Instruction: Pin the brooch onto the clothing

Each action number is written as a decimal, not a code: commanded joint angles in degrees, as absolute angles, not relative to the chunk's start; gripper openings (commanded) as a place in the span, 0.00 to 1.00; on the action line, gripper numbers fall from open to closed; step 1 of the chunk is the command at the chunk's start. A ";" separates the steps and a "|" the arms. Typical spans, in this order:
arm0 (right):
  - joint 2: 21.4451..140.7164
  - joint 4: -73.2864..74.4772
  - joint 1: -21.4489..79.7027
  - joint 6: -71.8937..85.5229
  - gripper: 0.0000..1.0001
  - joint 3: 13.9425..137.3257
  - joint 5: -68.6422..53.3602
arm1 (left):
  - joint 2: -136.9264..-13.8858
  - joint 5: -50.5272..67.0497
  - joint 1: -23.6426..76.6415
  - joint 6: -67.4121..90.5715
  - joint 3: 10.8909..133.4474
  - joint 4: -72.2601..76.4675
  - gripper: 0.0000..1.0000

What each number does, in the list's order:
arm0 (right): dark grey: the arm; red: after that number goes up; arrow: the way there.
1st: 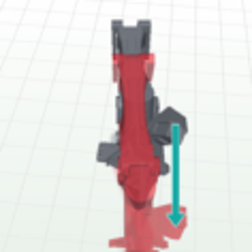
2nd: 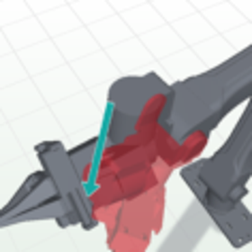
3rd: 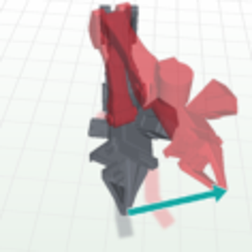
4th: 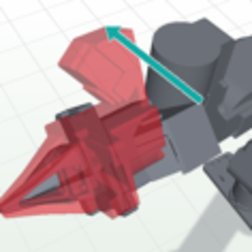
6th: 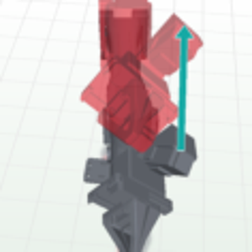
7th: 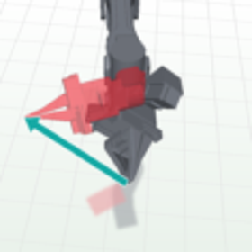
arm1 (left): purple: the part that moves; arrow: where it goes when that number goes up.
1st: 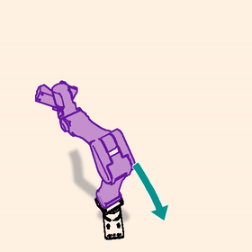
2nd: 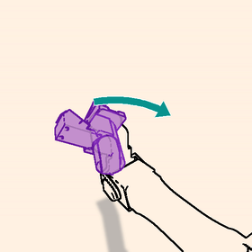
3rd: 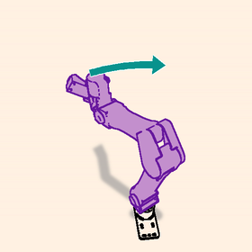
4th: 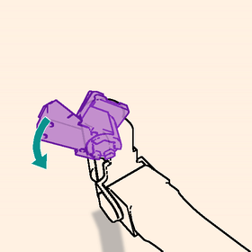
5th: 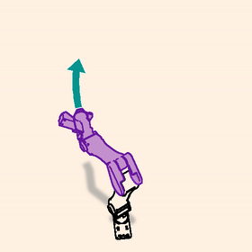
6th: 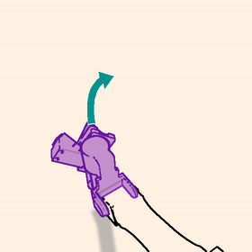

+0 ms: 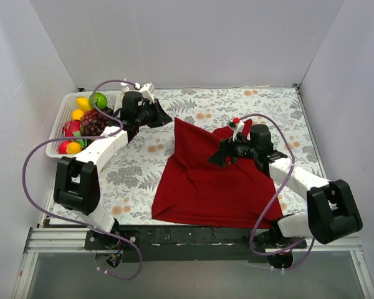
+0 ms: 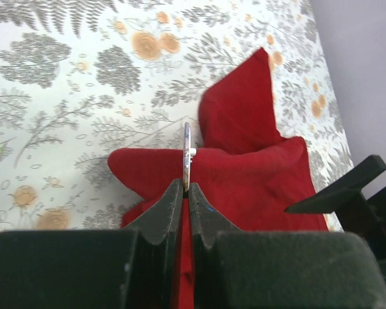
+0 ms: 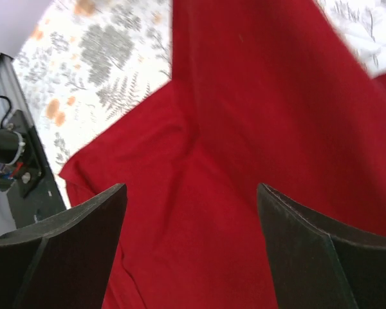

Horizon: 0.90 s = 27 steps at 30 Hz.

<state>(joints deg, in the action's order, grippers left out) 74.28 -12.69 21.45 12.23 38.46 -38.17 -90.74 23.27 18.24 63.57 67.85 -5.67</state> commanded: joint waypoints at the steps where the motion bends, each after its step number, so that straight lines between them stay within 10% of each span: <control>1: 78.30 -11.78 21.62 11.34 0.88 38.32 -33.58 | -92.81 20.84 15.56 64.86 73.20 -6.50 0.00; 22: 102.40 -0.70 22.94 9.93 0.88 63.45 -23.20 | -122.78 12.65 12.31 59.59 110.30 -27.77 0.00; 25: 99.86 -0.09 22.94 10.02 0.88 64.42 -22.15 | -122.70 14.67 12.22 59.06 111.36 -27.95 0.23; 26: 99.06 -0.09 22.94 10.11 0.88 64.34 -21.37 | -121.65 15.46 12.30 59.06 111.10 -27.95 0.57; 27: 98.01 -0.09 22.94 10.19 0.89 63.81 -20.92 | -120.94 15.90 12.22 59.15 110.83 -27.60 0.69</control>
